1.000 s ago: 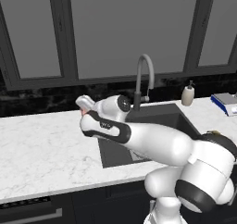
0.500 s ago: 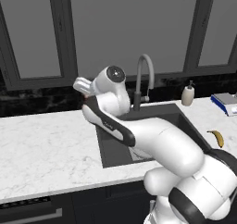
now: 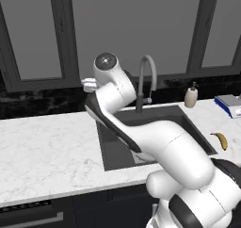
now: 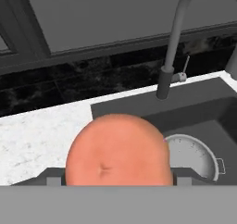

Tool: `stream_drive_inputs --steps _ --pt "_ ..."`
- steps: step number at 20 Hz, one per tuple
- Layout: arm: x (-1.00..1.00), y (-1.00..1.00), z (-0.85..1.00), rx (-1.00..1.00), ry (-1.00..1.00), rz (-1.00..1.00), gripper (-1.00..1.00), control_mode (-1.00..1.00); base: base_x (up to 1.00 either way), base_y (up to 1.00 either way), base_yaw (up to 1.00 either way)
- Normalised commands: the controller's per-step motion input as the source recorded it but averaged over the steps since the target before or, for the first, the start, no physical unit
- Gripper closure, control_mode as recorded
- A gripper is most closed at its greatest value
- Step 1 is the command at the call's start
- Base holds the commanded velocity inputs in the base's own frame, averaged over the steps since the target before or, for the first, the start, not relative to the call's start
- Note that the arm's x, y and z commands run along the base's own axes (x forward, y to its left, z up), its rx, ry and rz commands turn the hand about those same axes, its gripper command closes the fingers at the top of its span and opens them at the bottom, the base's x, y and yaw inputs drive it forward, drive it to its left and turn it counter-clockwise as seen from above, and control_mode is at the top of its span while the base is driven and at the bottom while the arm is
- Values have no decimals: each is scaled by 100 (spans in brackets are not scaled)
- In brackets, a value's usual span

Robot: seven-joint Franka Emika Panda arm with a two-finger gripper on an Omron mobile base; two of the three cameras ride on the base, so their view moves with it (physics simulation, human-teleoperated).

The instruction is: Put the colander in the sink, put the banana, peach in the colander, and turn on the sink faucet and pour water over the colander.

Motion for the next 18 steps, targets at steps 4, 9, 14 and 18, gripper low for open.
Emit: stream_drive_inputs --steps 4,9,14,18 --pt "-32 -64 -46 -25 6 0 100 -100 0 0 0" --pt "-16 -71 -57 -12 3 0 100 -100 0 0 0" --pt "-1 -51 -38 0 5 0 100 -100 0 0 0" --pt "0 -28 -38 0 12 0 100 -100 0 0 0"
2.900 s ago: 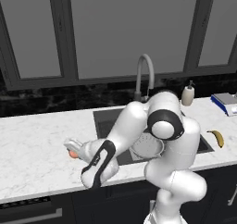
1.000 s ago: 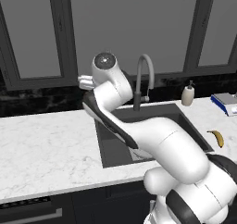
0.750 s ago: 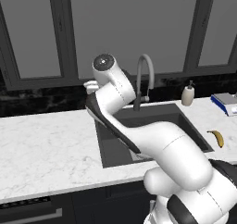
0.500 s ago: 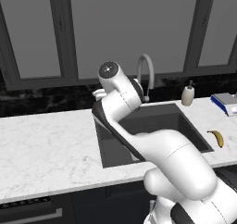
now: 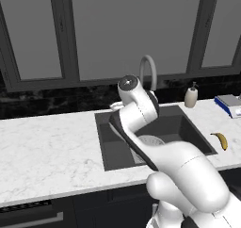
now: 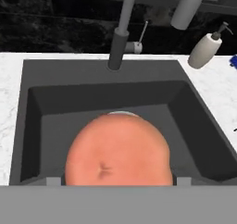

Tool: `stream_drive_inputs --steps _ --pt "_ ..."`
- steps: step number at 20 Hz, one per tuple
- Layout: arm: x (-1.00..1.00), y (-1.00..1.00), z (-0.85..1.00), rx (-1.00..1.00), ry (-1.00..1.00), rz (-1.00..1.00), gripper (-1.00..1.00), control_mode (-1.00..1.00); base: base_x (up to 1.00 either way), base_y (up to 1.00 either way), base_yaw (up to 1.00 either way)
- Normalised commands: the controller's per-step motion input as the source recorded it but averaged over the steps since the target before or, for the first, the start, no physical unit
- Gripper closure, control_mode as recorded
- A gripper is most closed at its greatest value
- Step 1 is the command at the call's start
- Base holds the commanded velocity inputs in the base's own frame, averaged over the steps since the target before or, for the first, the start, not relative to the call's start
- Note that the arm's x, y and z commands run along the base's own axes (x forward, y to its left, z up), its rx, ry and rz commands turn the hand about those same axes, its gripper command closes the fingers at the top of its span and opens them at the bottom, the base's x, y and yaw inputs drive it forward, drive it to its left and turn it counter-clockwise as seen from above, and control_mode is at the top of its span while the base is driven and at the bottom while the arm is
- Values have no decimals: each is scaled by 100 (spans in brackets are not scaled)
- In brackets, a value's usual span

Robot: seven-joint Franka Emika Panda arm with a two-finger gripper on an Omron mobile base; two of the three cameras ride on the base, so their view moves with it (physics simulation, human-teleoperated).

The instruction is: Put the colander in the sink, put the banana, peach in the colander, and turn on the sink faucet and pour water over the colander.

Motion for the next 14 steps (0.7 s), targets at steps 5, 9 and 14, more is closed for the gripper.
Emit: stream_drive_inputs --steps 5,9,14 --pt "8 -2 -49 0 13 0 100 -100 0 0 0" --pt "15 -10 -54 0 9 0 100 -100 0 0 0" --pt "24 -31 -58 -2 6 0 100 -100 0 0 0"
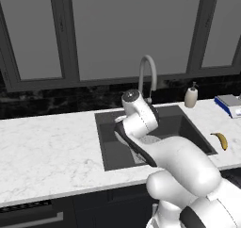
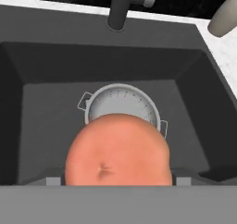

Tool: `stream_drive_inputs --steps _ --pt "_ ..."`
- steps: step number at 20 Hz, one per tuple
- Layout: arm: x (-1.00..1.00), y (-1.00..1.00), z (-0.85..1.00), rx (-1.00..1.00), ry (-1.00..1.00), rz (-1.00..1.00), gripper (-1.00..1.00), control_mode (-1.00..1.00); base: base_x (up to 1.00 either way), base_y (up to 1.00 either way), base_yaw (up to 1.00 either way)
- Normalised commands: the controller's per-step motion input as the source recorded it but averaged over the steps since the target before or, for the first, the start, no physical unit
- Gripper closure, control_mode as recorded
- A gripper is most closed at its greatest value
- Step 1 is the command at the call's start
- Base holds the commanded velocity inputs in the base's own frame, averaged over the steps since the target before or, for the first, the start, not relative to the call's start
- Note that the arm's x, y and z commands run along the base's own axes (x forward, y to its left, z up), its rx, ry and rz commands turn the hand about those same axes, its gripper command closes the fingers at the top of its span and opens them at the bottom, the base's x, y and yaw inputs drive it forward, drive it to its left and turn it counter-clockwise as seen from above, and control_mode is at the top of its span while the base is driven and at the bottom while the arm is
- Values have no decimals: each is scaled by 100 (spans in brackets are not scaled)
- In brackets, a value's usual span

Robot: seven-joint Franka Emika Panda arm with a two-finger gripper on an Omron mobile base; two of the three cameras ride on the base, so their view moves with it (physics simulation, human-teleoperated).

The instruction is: Put the colander in the sink, put the banana, peach in the colander, and turn on the sink faucet and pour water over the colander.

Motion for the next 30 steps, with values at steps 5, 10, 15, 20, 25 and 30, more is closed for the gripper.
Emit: stream_drive_inputs --steps 5,10,15,20,25,30 --pt "16 -39 -59 -2 4 0 100 -100 0 0 0" --pt "5 -42 -56 -1 0 0 100 -100 0 0 0" --pt "13 -43 -57 0 1 0 100 -100 0 0 0" --pt "17 -30 -52 0 1 0 100 -100 0 0 0" --pt "13 -12 -36 0 5 0 100 -100 0 0 0" --pt "4 -10 -44 0 7 0 100 -100 0 0 0"
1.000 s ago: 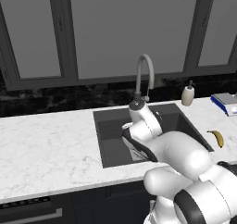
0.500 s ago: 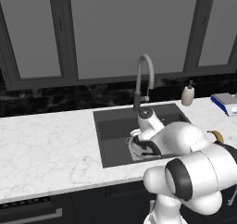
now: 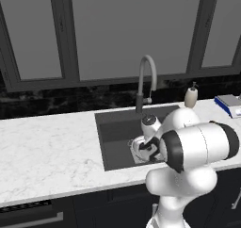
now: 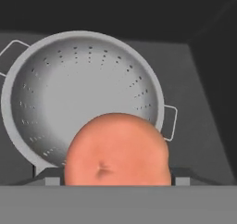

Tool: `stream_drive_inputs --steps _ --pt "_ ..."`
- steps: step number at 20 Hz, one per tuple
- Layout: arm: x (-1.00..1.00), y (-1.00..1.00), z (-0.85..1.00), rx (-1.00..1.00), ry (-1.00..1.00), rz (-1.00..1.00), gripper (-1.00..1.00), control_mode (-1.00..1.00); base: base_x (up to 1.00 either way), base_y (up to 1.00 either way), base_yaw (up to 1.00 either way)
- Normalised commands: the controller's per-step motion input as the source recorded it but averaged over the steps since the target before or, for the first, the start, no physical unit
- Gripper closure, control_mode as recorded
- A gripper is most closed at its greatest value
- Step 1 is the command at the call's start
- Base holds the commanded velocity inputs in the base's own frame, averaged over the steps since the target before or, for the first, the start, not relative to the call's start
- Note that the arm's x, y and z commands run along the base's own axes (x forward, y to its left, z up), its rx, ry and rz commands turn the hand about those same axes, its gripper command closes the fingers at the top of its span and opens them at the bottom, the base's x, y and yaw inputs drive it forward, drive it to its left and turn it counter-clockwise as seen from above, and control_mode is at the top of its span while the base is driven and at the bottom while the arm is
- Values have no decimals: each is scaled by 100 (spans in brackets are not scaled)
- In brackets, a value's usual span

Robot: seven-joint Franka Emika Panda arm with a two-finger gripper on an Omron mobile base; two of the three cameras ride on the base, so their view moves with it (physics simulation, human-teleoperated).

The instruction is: Put the colander in the sink, put the banana, peach in the colander, and turn on the sink faucet and pour water over the colander.

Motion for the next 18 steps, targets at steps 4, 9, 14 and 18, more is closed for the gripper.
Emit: stream_drive_inputs --steps 4,9,14,18 --pt "19 -11 -43 0 7 0 100 -100 0 0 0" --pt "9 -3 -31 0 4 0 100 -100 0 0 0" --pt "0 0 -15 0 0 0 100 -100 0 0 0" --pt "11 -1 0 0 0 0 -100 -100 0 0 0"
